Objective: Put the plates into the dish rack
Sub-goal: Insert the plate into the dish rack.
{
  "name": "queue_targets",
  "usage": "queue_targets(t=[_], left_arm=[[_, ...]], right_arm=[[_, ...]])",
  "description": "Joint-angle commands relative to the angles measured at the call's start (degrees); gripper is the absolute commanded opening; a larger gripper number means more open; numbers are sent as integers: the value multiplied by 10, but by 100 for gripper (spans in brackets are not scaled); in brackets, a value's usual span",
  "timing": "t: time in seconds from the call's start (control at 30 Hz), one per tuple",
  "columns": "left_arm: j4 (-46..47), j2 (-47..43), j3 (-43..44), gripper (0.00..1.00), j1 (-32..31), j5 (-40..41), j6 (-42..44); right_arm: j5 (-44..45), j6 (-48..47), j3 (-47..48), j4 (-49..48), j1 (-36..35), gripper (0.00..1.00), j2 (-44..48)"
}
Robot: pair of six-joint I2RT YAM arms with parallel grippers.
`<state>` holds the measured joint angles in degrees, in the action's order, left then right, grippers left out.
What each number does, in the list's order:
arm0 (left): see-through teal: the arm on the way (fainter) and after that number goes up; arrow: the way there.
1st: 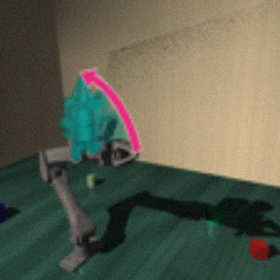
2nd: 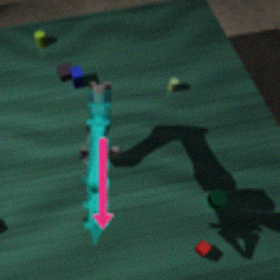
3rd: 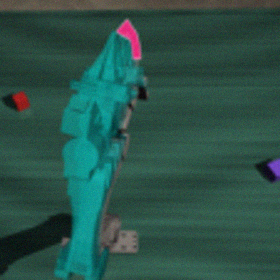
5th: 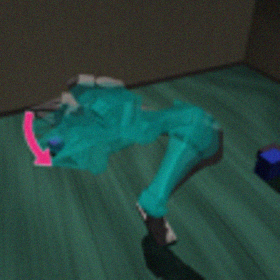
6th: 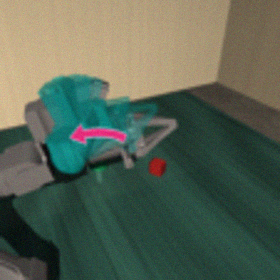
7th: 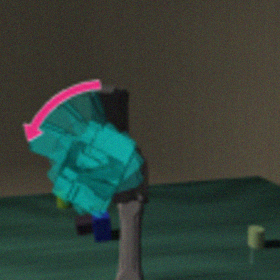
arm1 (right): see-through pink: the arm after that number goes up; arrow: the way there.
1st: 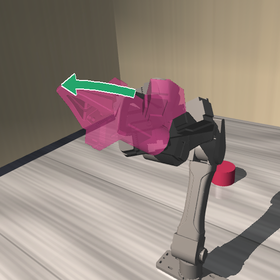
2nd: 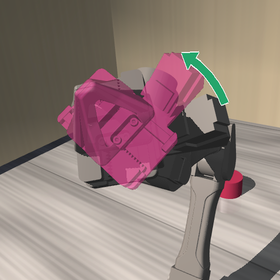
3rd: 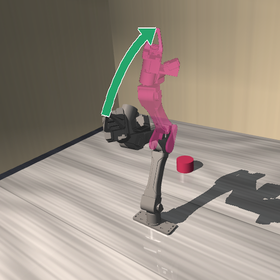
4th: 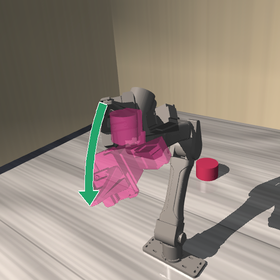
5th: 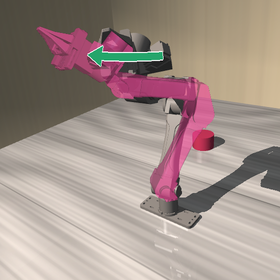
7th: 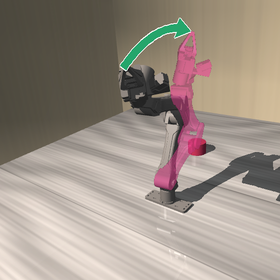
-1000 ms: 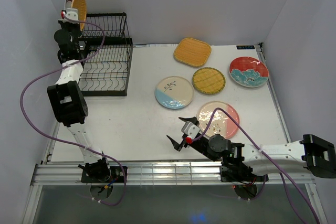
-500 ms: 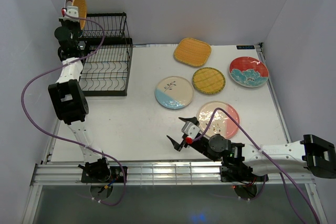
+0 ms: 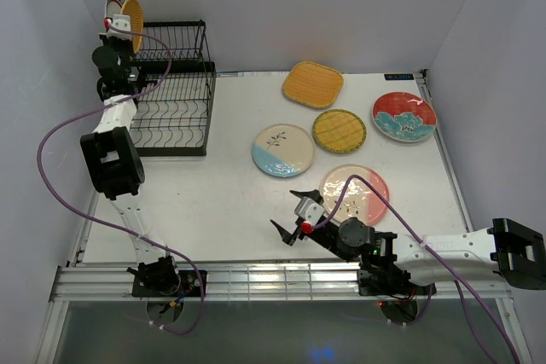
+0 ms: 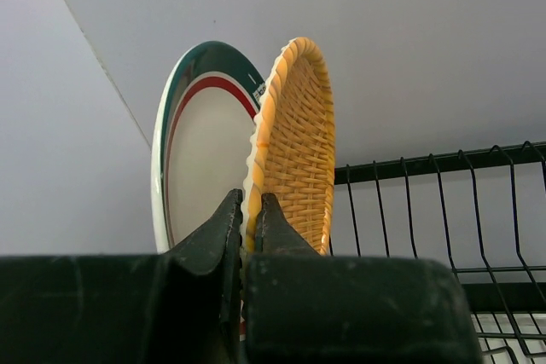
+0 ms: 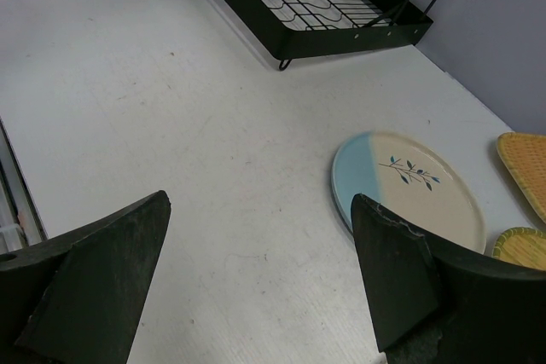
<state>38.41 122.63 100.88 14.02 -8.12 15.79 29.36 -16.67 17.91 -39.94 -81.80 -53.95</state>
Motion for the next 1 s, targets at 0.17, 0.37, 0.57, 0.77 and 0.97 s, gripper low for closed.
queue_targets(t=[0.17, 0.37, 0.57, 0.77, 0.97], left_arm=[[4, 4, 33, 0, -1, 0, 2], [0, 10, 41, 0, -4, 35, -4], [-5, 6, 31, 0, -6, 33, -8], [-20, 16, 58, 0, -14, 71, 6], [-19, 10, 56, 0, -14, 93, 6]], right_arm=[[-1, 8, 25, -17, 0, 92, -1], [1, 9, 25, -17, 1, 92, -1], [-1, 9, 26, -17, 0, 92, -3], [-1, 9, 27, -17, 0, 92, -4], [0, 9, 27, -17, 1, 92, -4]])
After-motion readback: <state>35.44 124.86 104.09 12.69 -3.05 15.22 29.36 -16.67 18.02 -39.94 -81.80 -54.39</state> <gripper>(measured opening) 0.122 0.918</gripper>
